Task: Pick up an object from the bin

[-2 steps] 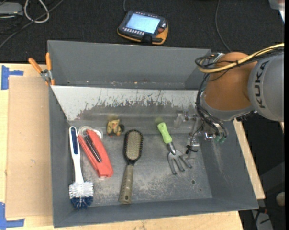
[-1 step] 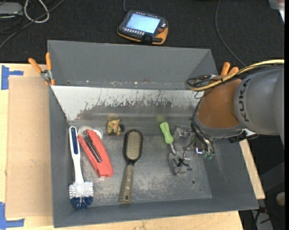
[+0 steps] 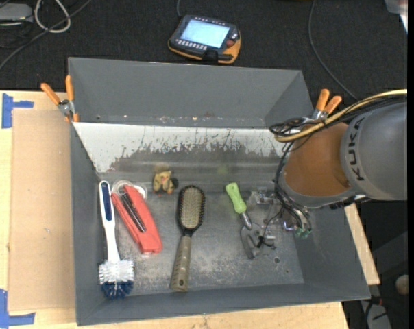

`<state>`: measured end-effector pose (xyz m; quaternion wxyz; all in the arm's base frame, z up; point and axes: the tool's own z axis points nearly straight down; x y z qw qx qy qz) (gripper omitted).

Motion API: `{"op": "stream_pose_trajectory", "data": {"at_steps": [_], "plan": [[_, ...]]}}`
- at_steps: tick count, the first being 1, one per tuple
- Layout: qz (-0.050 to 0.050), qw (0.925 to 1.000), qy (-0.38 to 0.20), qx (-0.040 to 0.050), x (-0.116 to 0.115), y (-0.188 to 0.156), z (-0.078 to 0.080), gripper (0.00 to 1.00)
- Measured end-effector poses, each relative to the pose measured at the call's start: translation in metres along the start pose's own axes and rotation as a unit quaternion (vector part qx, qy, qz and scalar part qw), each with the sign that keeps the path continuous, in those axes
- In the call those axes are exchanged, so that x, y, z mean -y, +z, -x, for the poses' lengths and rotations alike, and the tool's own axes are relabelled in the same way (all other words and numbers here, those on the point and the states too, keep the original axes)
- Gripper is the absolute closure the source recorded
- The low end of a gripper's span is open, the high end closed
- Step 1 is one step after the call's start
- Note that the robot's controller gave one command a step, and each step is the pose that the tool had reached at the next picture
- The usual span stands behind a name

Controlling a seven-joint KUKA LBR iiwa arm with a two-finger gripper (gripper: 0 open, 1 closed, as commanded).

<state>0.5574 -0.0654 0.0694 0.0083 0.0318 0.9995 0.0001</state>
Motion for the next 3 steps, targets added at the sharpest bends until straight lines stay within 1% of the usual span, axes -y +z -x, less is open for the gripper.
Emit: {"op": "stream_pose_trajectory", "data": {"at_steps": [1, 3], "plan": [[0.001, 0.9994, 0.034, -0.0093, 0.0035, 0.0033, 0.025, 1.0], [0.001, 0.9994, 0.032, -0.0094, 0.0031, 0.0007, 0.0253, 1.0]]}}
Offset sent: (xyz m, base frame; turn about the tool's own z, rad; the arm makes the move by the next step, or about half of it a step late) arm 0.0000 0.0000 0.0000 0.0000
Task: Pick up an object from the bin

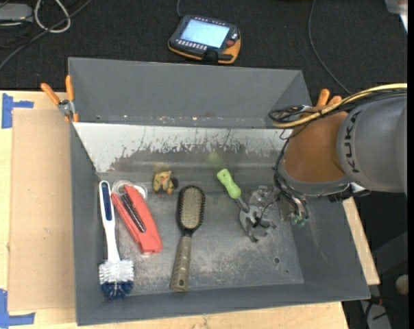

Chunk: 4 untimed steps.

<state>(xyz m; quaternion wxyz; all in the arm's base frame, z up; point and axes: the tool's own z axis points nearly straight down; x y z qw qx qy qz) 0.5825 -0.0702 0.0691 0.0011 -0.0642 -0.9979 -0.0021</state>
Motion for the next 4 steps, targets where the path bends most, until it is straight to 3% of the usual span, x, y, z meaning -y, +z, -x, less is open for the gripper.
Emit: {"op": "stream_pose_trajectory", "data": {"at_steps": [1, 2, 4], "plan": [[0.0, 1.0, -0.001, -0.0043, 0.0, -0.02, -0.003, 1.0], [0.0, 1.0, -0.001, 0.0, 0.0, -0.066, -0.001, 1.0], [0.0, 1.0, -0.002, -0.0001, 0.0, -0.09, -0.001, 1.0]]}}
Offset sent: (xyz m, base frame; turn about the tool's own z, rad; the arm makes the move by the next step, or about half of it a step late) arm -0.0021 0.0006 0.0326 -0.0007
